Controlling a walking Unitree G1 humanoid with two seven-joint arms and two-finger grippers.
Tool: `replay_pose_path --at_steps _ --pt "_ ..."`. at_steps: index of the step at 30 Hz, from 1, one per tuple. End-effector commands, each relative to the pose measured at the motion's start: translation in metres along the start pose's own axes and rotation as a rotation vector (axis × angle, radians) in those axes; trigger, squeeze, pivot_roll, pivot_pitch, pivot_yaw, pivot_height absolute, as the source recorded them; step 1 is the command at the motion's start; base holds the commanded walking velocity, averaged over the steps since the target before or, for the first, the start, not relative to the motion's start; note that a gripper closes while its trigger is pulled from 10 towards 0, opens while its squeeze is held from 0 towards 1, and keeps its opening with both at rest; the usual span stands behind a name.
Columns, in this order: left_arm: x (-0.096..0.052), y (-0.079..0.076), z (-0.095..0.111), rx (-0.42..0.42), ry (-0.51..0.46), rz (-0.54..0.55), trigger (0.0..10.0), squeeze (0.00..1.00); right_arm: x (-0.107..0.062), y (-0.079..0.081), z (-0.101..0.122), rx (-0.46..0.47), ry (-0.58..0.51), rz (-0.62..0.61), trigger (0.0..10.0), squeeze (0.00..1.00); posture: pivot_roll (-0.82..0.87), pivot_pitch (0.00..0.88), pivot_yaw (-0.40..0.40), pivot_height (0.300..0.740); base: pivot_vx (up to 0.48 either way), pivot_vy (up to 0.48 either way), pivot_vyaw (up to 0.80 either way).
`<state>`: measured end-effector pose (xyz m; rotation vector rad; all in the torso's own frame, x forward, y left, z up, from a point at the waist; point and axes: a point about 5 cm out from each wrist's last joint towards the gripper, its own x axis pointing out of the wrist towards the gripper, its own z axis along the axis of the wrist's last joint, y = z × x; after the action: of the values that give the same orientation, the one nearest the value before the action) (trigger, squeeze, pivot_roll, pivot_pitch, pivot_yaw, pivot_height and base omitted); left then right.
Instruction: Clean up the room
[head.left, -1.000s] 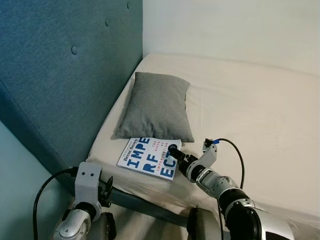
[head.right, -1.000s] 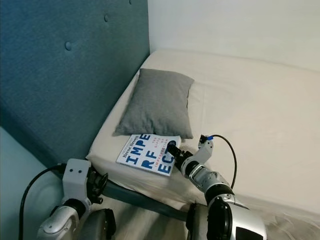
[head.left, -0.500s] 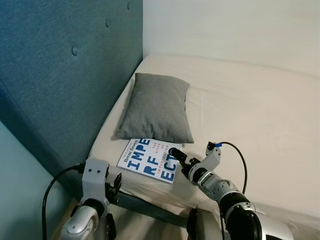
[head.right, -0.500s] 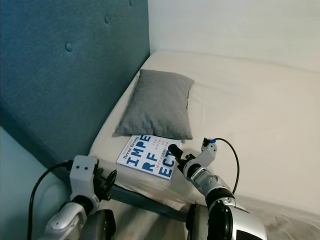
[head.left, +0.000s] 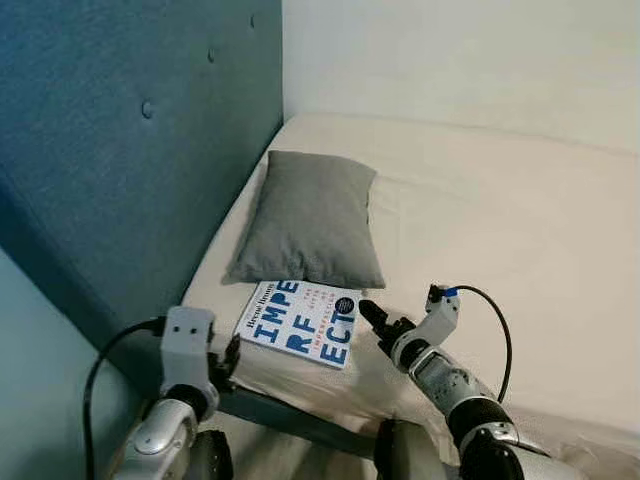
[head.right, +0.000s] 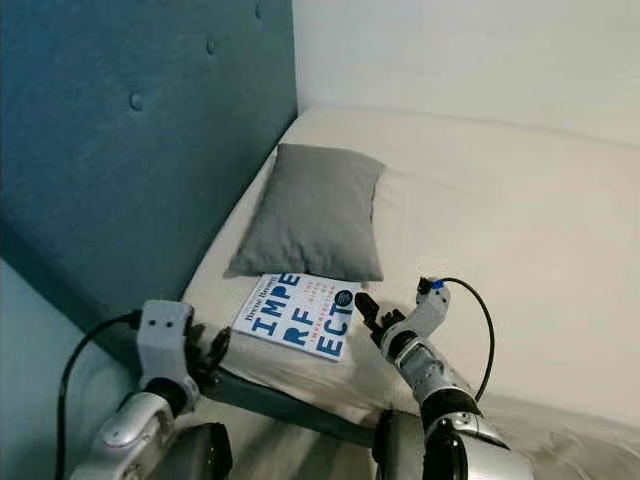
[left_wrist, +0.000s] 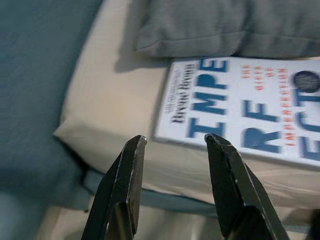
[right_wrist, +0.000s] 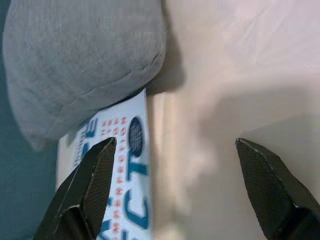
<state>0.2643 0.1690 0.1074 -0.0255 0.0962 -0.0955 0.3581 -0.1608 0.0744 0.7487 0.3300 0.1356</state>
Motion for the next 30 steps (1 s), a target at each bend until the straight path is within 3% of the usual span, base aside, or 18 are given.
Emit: replay_pose_path --at_steps 1,2,3,4,11,13,23,24,26,27,30 --pt "-0.003 0.008 -0.007 0.014 0.033 0.028 10.0 0.00 -0.002 -0.004 -0.003 -0.006 -0.006 -0.026 10.0 0.00 0.10 0.198 -0.035 0.545 0.000 0.000 0.00" --pt "-0.003 0.008 -0.007 0.014 0.033 0.028 10.0 0.00 -0.002 -0.004 -0.003 -0.006 -0.006 -0.026 10.0 0.00 0.10 0.198 -0.035 0.545 0.000 0.000 0.00" --pt "-0.003 0.009 -0.007 0.017 0.034 0.029 10.0 0.00 -0.001 -0.004 -0.003 0.001 -0.010 -0.035 8.7 0.00 0.10 0.204 -0.037 0.545 0.000 0.000 0.00" --pt "-0.004 0.010 -0.006 0.018 0.033 0.032 10.0 0.00 -0.001 -0.005 -0.003 -0.029 -0.004 -0.060 0.0 0.00 0.11 0.209 -0.040 0.545 0.000 0.000 0.00" --pt "-0.008 0.013 -0.005 0.017 0.029 0.051 10.0 0.00 0.000 -0.008 0.000 -0.115 -0.013 -0.156 0.0 0.00 0.12 0.222 -0.050 0.545 0.000 0.000 0.00" --pt "-0.012 0.015 -0.006 0.015 0.033 0.059 10.0 0.00 0.000 -0.009 -0.001 -0.182 -0.018 -0.206 0.0 0.00 0.13 0.237 -0.047 0.545 0.000 0.000 0.00" --pt "-0.016 0.020 -0.001 0.043 0.016 0.074 10.0 0.00 0.003 -0.006 0.000 -0.223 -0.028 -0.253 0.0 0.00 0.15 0.305 -0.038 0.545 0.000 0.000 0.00" --pt "-0.015 0.021 0.001 0.051 0.009 0.071 10.0 0.00 0.003 -0.006 0.001 -0.248 -0.021 -0.261 6.2 0.00 0.15 0.322 -0.040 0.545 0.000 0.000 0.00" --pt "-0.015 0.021 0.001 0.051 0.009 0.071 10.0 0.00 0.003 -0.006 0.001 -0.248 -0.021 -0.261 6.2 0.00 0.15 0.322 -0.040 0.545 0.000 0.000 0.00" --pt "-0.015 0.021 0.002 0.056 0.005 0.069 10.0 0.00 0.003 -0.006 0.002 -0.265 -0.017 -0.266 10.0 0.00 0.15 0.327 -0.040 0.545 0.000 0.000 0.00" --pt "-0.015 0.020 0.010 0.071 -0.010 0.035 10.0 0.00 0.005 -0.003 0.005 -0.301 -0.008 -0.266 10.0 0.00 0.17 0.377 -0.040 0.545 0.000 0.000 0.00"
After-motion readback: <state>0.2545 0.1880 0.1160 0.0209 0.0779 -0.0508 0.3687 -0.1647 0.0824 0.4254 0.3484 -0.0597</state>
